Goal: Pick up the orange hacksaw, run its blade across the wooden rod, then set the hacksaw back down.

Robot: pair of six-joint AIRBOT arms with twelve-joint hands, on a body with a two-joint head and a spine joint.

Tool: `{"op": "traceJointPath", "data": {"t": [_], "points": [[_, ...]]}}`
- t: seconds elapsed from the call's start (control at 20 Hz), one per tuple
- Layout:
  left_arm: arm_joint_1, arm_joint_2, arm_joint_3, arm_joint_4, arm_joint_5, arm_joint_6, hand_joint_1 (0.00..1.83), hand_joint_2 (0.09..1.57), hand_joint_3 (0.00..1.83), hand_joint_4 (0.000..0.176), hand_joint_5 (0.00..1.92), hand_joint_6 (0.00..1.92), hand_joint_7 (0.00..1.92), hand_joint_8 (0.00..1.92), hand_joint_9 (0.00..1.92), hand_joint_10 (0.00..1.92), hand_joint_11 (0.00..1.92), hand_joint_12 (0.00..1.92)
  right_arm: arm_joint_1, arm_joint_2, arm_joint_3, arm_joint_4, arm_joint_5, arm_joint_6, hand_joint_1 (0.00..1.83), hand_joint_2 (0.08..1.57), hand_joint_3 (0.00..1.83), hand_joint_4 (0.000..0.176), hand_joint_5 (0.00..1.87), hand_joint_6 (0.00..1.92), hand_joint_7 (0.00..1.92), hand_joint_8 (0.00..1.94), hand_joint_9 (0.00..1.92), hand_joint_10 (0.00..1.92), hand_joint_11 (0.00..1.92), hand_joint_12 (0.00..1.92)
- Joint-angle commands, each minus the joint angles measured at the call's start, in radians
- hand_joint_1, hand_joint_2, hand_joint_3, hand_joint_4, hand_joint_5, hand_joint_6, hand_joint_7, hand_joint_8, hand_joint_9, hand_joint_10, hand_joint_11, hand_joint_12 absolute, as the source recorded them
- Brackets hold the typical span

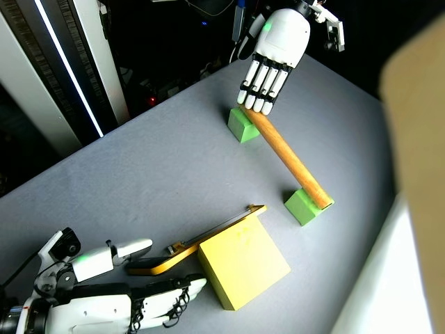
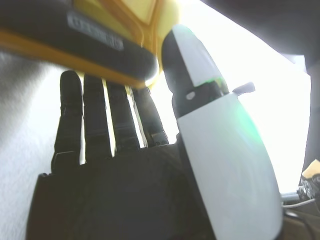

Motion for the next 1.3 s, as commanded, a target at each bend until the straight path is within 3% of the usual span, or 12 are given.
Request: {"op": "traceJointPath", "data": {"t": [0.0, 0.1, 0.35, 0.5, 0.85, 0.9, 1.0, 1.05, 1.1, 1.15, 1.2, 1.25], "points": [[-0.005, -0.001, 0.005, -0.039, -0.007, 0.000, 0.00, 1.26, 0.00, 0.000, 0.07, 0.00, 0.04, 0.00, 0.07, 0.00, 0.00, 0.27, 0.015, 0.000, 0.002, 0.043, 0.088, 0.009, 0.78, 1.23, 0.00, 0.000, 0.15, 0.00, 0.17, 0.00, 0.18, 0.00, 0.00, 0.69], [-0.006, -0.001, 0.005, -0.039, -0.007, 0.000, 0.00, 1.26, 0.00, 0.000, 0.10, 0.00, 0.08, 0.00, 0.10, 0.00, 0.00, 0.36, 0.021, -0.005, 0.002, 0.029, 0.079, 0.009, 0.79, 1.24, 0.00, 0.000, 0.18, 0.01, 0.19, 0.01, 0.19, 0.01, 0.00, 0.73], [-0.007, -0.001, 0.003, -0.039, -0.007, 0.000, 0.00, 1.26, 0.00, 0.000, 0.11, 0.00, 0.08, 0.00, 0.10, 0.00, 0.00, 0.35, 0.031, -0.018, -0.005, -0.006, 0.050, 0.011, 0.73, 1.28, 0.01, 0.000, 0.16, 0.00, 0.18, 0.00, 0.19, 0.00, 0.00, 0.73], [-0.007, -0.001, 0.002, -0.039, -0.007, 0.000, 0.00, 1.26, 0.00, 0.000, 0.11, 0.00, 0.08, 0.00, 0.10, 0.00, 0.00, 0.35, 0.037, -0.025, -0.005, -0.010, 0.038, 0.003, 0.90, 1.26, 0.00, 0.000, 0.17, 0.00, 0.18, 0.00, 0.21, 0.00, 0.00, 0.76], [-0.004, -0.001, 0.004, -0.039, -0.007, 0.000, 0.00, 1.26, 0.00, 0.000, 0.10, 0.00, 0.06, 0.00, 0.09, 0.00, 0.00, 0.31, 0.051, -0.041, -0.027, -0.030, 0.014, -0.006, 0.93, 1.26, 0.00, 0.000, 0.16, 0.00, 0.17, 0.01, 0.20, 0.01, 0.00, 0.73], [-0.003, -0.001, 0.004, -0.039, -0.007, 0.000, 0.00, 1.26, 0.00, 0.000, 0.10, 0.00, 0.07, 0.00, 0.09, 0.00, 0.00, 0.33, 0.050, -0.041, -0.034, -0.030, 0.008, -0.012, 0.95, 1.24, 0.00, 0.000, 0.21, 0.01, 0.25, 0.01, 0.29, 0.02, 0.00, 0.91], [-0.003, -0.001, 0.006, -0.039, -0.007, 0.000, 0.00, 1.27, 0.00, 0.000, 0.13, 0.00, 0.10, 0.00, 0.11, 0.00, 0.00, 0.39, 0.050, -0.041, -0.041, -0.031, 0.005, -0.016, 1.12, 1.16, 0.00, 0.000, 0.58, 0.03, 0.57, 0.02, 0.59, 0.03, 0.18, 1.11], [-0.002, -0.001, 0.007, -0.039, -0.007, 0.000, 0.00, 1.26, 0.00, 0.000, 0.11, 0.00, 0.07, 0.00, 0.09, 0.00, 0.00, 0.35, 0.050, -0.041, -0.041, -0.031, 0.004, -0.016, 1.11, 1.21, 0.00, 0.000, 0.75, 1.02, 0.77, 0.03, 0.79, 0.05, 0.36, 1.14], [0.000, -0.001, 0.010, -0.039, -0.007, 0.000, 0.00, 1.27, 0.00, 0.000, 0.10, 0.00, 0.06, 0.00, 0.08, 0.00, 0.00, 0.34, 0.054, -0.040, -0.041, -0.031, -0.001, -0.022, 1.10, 1.23, 0.01, 0.000, 0.74, 1.28, 0.83, 0.04, 0.86, 0.06, 0.42, 1.17], [0.001, -0.001, 0.011, -0.039, -0.007, 0.000, 0.00, 1.26, 0.00, 0.000, 0.10, 0.00, 0.06, 0.00, 0.08, 0.00, 0.00, 0.35, 0.055, -0.040, -0.041, -0.031, -0.002, -0.023, 1.10, 1.24, 0.00, 0.000, 0.74, 1.31, 0.89, 0.04, 0.91, 0.07, 0.47, 1.18], [0.003, -0.001, 0.014, -0.039, -0.007, 0.000, 0.01, 1.26, 0.00, 0.000, 0.11, 0.00, 0.08, 0.00, 0.09, 0.00, 0.00, 0.40, 0.057, -0.039, -0.041, -0.031, -0.004, -0.027, 1.16, 1.20, 0.01, 0.000, 0.79, 1.31, 0.88, 0.90, 1.00, 0.10, 0.58, 1.17], [0.004, -0.001, 0.016, -0.039, -0.007, 0.000, 0.00, 1.27, 0.00, 0.000, 0.10, 0.00, 0.07, 0.00, 0.08, 0.00, 0.00, 0.39, 0.058, -0.038, -0.042, -0.032, -0.004, -0.030, 1.17, 1.20, 0.00, 0.000, 0.76, 1.33, 0.87, 1.12, 1.04, 0.12, 0.61, 1.19]]}}
